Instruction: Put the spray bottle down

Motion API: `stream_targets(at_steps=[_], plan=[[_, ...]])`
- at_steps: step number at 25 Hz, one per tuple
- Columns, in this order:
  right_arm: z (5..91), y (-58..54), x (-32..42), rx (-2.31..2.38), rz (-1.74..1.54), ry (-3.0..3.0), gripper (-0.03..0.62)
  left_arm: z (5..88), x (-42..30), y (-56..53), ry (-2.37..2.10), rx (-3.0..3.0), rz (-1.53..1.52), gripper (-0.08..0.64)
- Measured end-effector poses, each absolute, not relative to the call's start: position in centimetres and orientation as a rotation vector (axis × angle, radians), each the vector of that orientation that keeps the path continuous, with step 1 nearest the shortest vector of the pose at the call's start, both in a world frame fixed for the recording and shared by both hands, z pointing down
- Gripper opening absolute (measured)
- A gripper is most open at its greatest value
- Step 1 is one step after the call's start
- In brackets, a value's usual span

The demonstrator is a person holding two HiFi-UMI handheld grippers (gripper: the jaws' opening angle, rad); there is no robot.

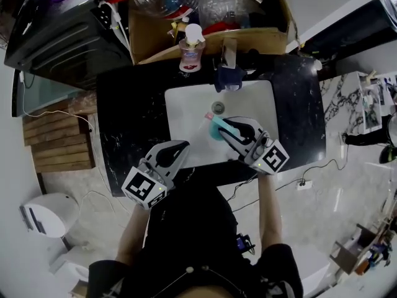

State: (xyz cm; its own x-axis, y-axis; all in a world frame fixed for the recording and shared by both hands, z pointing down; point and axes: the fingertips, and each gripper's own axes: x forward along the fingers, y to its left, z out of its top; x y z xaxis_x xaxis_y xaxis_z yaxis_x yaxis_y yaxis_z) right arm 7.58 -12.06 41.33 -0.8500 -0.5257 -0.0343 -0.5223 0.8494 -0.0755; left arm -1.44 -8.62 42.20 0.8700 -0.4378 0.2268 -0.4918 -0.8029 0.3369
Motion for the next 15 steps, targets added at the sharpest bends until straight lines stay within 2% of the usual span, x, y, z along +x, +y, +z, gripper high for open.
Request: stream_targets(at_steps=[15], plan=[[50.7,-18.7,9.1,-0.686,-0.239,3.007,0.095,47.3,-1.0,-8.9,-0.846,2.499,0.297,0.006]])
